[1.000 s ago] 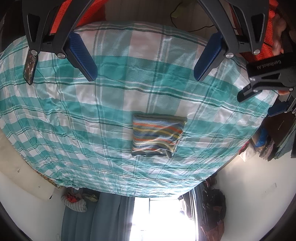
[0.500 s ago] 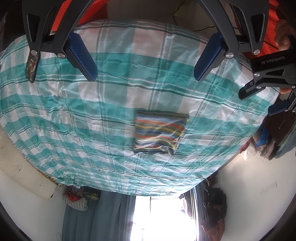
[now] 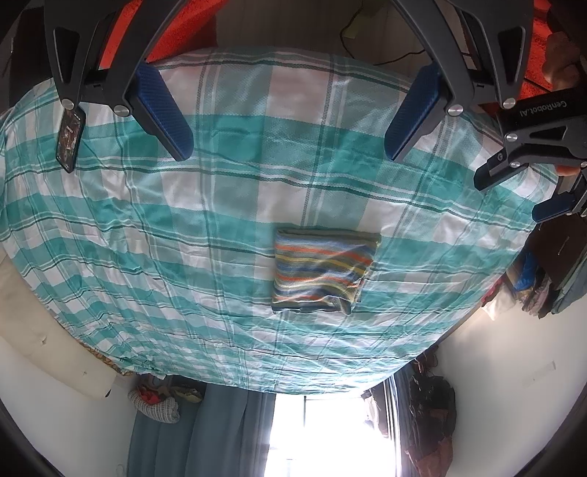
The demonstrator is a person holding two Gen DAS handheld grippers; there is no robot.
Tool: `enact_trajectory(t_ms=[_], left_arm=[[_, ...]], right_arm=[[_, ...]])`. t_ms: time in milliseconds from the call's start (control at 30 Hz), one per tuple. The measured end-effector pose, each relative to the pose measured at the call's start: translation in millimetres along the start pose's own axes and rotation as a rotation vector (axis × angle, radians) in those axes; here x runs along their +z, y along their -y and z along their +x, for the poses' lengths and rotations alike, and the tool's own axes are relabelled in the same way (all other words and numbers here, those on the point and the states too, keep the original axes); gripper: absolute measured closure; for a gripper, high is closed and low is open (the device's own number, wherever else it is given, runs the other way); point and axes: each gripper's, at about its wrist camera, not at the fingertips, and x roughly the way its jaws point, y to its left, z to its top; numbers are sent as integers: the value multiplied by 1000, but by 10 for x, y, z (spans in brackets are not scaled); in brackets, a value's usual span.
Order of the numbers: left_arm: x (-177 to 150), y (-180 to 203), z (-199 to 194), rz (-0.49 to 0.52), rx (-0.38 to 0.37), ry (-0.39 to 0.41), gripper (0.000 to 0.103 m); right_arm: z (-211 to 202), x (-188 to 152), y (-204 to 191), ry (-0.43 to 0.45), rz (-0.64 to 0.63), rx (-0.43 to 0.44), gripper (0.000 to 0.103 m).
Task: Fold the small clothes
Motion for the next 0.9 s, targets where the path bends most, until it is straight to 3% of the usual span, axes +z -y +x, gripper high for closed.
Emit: enact_trajectory(t_ms=[133, 900], left_arm=[[-4, 56, 3, 27, 37, -8, 0], [22, 105, 4, 33, 41, -13, 0]], right_arm=[[-6, -14, -9, -10, -7, -6, 0], [37, 13, 32, -30, -27, 8, 0]])
